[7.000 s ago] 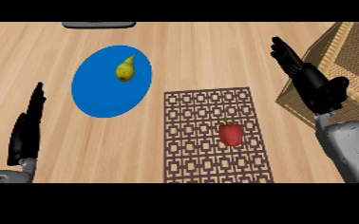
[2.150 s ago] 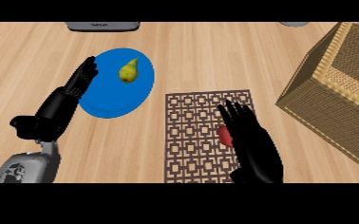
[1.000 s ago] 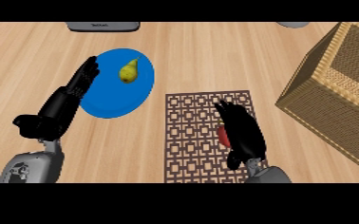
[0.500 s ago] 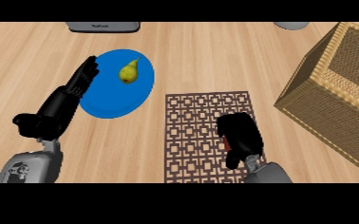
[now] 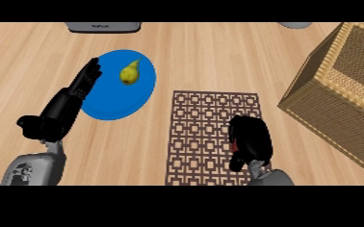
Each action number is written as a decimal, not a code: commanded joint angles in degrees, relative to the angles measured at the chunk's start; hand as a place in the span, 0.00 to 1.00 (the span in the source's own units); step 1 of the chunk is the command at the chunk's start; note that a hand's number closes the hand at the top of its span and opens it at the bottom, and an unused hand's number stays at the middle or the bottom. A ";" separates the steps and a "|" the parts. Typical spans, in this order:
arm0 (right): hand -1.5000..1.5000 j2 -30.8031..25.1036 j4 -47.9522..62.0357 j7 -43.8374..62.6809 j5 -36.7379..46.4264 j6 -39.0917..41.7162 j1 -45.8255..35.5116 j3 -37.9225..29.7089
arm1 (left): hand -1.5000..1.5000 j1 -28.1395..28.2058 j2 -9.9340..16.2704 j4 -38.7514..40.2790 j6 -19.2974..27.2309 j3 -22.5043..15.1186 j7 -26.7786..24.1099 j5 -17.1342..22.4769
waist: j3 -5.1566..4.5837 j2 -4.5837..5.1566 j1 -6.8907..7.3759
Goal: Pick the bell pepper from the placemat and place it in the basket
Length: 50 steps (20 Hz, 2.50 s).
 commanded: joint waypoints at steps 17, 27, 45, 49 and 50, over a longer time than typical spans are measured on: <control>1.00 1.41 -29.66 25.90 -4.94 -27.40 -2.89 13.91 | 0.50 0.63 -0.43 -3.47 -0.08 -0.13 3.23 0.25 | 0.49 0.16 -0.10; 1.00 1.40 -47.12 40.90 3.19 -5.37 -10.18 8.26 | 0.50 1.69 -1.49 -5.15 0.35 -1.01 3.10 -0.68 | 0.47 0.34 0.16; 1.00 -6.03 -25.99 27.91 -4.41 -10.60 -30.55 -28.50 | 0.50 -1.95 -2.44 -0.64 1.55 -0.59 1.75 -2.46 | 0.52 0.70 0.36; 1.00 -10.31 -25.74 25.30 -8.70 -11.13 -28.23 -34.96 | 0.50 0.48 -0.70 -1.12 0.06 0.97 0.78 -1.70 | 0.53 0.61 0.16; 1.00 -12.96 -18.79 22.23 -10.41 -13.57 -30.97 -38.46 | 0.50 -0.79 0.06 -1.10 -2.48 1.39 1.88 0.83 | 0.54 0.73 0.41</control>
